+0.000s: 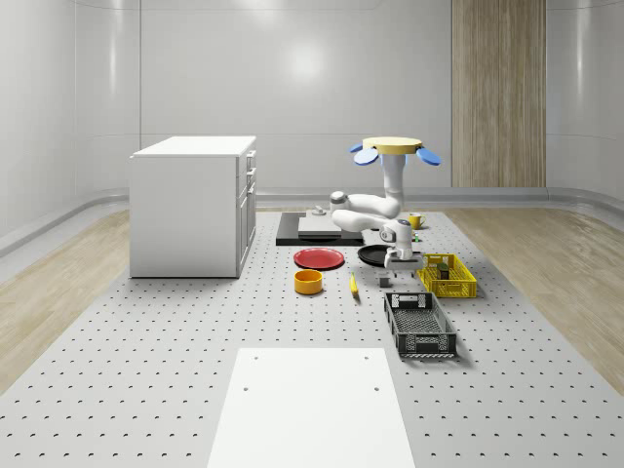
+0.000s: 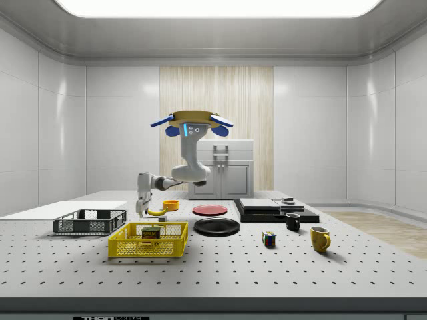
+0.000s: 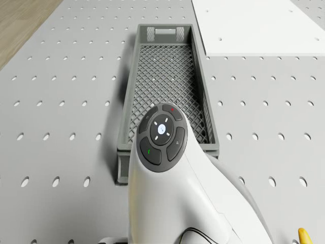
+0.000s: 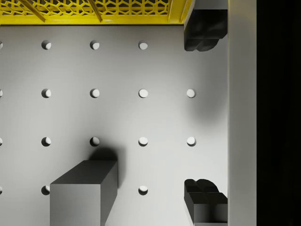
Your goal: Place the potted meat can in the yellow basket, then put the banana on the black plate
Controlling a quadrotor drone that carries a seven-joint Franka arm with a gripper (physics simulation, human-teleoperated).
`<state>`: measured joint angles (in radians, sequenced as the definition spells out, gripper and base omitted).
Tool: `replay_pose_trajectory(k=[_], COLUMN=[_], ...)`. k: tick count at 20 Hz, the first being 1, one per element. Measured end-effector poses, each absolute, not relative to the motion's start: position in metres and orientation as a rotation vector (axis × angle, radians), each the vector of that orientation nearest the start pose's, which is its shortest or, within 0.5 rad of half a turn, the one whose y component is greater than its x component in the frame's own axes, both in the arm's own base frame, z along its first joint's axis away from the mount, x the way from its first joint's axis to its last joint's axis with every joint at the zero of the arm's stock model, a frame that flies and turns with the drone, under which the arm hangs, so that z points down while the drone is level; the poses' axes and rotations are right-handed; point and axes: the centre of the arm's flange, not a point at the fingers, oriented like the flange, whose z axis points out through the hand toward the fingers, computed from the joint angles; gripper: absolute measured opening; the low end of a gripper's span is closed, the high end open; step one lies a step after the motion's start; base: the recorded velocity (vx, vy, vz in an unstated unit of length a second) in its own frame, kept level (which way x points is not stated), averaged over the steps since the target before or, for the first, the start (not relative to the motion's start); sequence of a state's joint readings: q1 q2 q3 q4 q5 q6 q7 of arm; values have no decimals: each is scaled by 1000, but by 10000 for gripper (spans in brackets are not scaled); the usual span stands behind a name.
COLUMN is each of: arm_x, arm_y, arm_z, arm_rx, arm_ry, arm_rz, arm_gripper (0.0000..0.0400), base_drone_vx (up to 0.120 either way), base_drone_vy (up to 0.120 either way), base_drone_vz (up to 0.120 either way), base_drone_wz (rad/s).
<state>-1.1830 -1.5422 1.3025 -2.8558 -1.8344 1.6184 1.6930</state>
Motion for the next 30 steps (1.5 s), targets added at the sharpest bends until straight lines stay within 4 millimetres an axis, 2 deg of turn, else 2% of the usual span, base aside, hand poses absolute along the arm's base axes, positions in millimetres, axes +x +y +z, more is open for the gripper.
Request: replay_pose_trajectory(k=[8, 11, 28, 30], arm_x=[307, 307, 307, 307], arm_y=[0, 0, 0, 0], arm_z=[511, 511, 511, 511], arm_rx=[1, 1, 1, 1], arm_ry=[-2, -2, -2, -2], arm_rz=[786, 786, 786, 786], arm_gripper=[400, 400, 400, 400], base_drone_vx=[0, 0, 0, 0], base_drone_vy=[-120, -120, -120, -120], base_drone_vz=[0, -80, 0, -100], base_drone_wz=[0, 0, 0, 0])
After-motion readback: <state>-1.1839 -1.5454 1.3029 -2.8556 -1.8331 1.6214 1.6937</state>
